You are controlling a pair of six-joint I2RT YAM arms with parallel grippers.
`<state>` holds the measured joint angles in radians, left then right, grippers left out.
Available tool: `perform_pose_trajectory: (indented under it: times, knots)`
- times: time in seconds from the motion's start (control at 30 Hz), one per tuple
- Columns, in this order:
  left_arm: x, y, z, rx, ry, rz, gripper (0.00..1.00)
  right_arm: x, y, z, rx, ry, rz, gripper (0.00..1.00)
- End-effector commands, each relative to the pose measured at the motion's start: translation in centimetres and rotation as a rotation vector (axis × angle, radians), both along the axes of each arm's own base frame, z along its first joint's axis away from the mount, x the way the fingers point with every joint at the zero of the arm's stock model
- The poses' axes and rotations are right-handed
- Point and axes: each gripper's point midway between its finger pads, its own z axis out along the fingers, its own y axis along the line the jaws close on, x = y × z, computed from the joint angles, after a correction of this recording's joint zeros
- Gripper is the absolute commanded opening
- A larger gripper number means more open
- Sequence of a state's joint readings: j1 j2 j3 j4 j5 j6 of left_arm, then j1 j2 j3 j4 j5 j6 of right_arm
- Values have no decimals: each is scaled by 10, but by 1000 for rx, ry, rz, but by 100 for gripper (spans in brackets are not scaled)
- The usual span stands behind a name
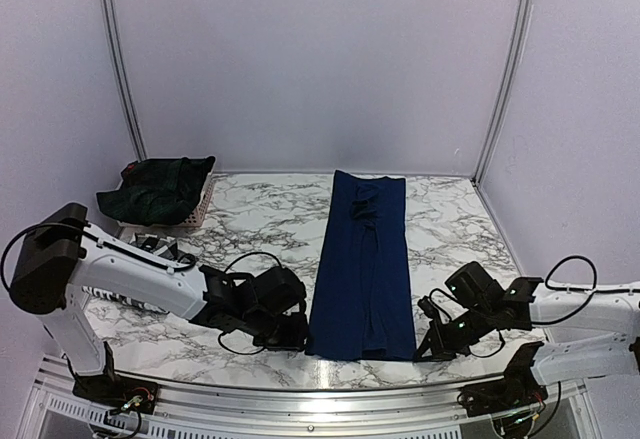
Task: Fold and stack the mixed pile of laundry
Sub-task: Pick up the rectangle-folded T-shirt from the center of the board.
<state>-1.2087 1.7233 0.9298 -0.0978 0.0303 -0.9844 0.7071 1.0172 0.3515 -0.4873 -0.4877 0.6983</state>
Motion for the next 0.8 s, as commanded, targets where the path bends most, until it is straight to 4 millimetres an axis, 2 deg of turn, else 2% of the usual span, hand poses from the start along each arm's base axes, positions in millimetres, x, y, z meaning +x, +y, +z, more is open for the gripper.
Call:
perform_pose_trajectory:
  times: [0.0,0.13,0.4,0.6,0.73,0.77]
  knots:
    - [-4,-12,-8,14,28,-45,29,0,-1,8,-7,-18,14,0]
    - [-9,-12,-12,18,46,-56,18,-1,-2,11,-9,-23,23,0]
    - [-28,-18,-3,-12,58,-112,1,-2,4,22,45,-51,54,0]
    - [-37,-23,6,-37,66,-145,0,-6,7,34,88,-64,78,0]
    - [-39,-20,7,-36,69,-139,0,-14,2,30,86,-46,82,0]
    - [-39,-20,5,-33,73,-136,0,-17,1,27,82,-29,82,9]
